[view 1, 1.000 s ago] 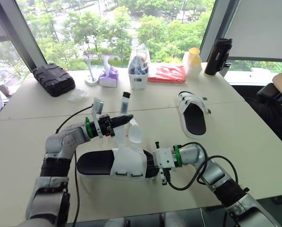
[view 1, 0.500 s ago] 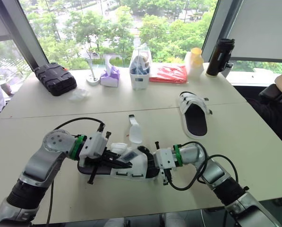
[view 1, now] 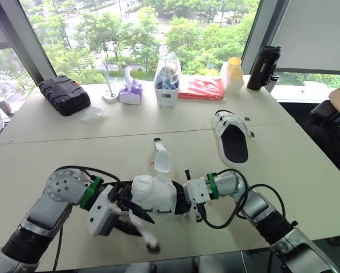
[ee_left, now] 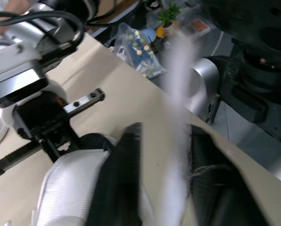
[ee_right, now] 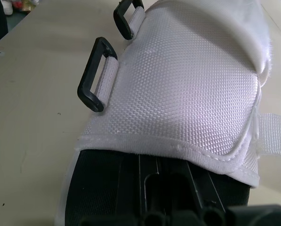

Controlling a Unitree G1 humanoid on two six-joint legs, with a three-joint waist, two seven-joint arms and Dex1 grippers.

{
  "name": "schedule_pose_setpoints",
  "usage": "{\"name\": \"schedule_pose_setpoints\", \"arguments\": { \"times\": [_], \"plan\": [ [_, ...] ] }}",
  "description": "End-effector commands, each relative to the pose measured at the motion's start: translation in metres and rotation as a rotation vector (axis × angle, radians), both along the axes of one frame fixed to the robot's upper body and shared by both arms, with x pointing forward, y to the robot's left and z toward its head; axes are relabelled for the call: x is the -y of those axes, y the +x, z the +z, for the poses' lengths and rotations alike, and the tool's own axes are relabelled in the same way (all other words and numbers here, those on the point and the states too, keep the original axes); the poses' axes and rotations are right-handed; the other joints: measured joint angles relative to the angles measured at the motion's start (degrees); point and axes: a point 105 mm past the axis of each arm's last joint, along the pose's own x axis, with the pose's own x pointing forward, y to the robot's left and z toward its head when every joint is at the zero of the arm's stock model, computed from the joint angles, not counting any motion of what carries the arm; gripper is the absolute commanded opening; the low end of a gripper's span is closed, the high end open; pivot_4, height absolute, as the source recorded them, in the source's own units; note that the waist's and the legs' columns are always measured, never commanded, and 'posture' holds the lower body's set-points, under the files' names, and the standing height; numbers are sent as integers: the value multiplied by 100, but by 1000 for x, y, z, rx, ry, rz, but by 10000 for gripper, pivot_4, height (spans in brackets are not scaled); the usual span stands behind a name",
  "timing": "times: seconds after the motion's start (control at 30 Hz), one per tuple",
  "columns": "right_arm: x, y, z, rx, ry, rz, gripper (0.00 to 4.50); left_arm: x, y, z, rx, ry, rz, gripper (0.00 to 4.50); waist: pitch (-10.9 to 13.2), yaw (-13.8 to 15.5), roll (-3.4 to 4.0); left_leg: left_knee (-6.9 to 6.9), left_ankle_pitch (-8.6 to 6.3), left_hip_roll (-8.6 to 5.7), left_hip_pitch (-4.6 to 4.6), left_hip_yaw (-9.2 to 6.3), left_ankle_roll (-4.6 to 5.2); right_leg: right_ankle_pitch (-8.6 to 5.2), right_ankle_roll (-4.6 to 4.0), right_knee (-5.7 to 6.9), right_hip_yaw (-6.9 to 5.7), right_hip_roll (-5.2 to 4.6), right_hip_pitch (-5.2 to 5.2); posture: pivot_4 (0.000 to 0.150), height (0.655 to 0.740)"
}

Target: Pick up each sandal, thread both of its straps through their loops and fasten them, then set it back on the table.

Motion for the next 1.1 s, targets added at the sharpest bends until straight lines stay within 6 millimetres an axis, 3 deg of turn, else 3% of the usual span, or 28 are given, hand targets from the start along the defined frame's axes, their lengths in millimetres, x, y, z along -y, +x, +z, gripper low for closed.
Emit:
{"name": "schedule_pose_setpoints", "arguments": {
  "times": [0.03, 0.1, 0.3, 0.47, 0.67, 0.9, 1.1],
  "plan": [
    [8, -2, -25, -51, -97, -14, 0, -7, -7, -1, 51, 17, -34, 34429, 0, 3, 0, 0, 0, 0, 0, 0, 0, 0, 0, 0, 0, 0, 0, 1500, 7400],
    [8, -2, -25, -48, -97, -14, 0, -14, -14, -5, 49, 33, -28, 44158, 0, -3, 1, 0, 0, 0, 1, 2, 0, 1, -3, 0, 0, 0, 1, 1500, 7400],
    [9, -2, -25, -47, -95, -13, 0, -45, -40, -20, -41, 99, 55, 44696, 2, 0, 4, -10, -2, 9, 3, 10, 3, -1, -8, 0, 4, 3, -6, 1500, 7400],
    [12, -2, -24, -46, -96, -14, 0, -73, -48, -24, -192, 77, 323, 44696, 2, -6, 5, -9, -2, 10, 10, 13, 4, -9, -23, -1, 4, 4, 3, 1500, 7400],
    [11, -2, -23, -46, -93, -16, 0, -68, -44, -28, -782, -113, 769, 44696, 2, 6, 5, -8, -3, 10, 14, 8, 6, -8, -15, -1, 2, 4, 12, 1500, 7400],
    [12, -2, -23, -43, -100, -17, 0, -46, -45, -42, -1308, -116, 917, 44696, 5, -4, 12, -9, -3, 8, 19, 4, 6, -2, -4, 1, 0, 7, 15, 1500, 7400],
    [12, -2, -23, -41, -101, -24, 0, -41, -27, -57, -1369, -145, 1006, 44696, 3, -2, 12, -9, -2, 5, 18, 3, 3, 0, -4, 0, 0, 7, 13, 1500, 7400]
  ]
}}
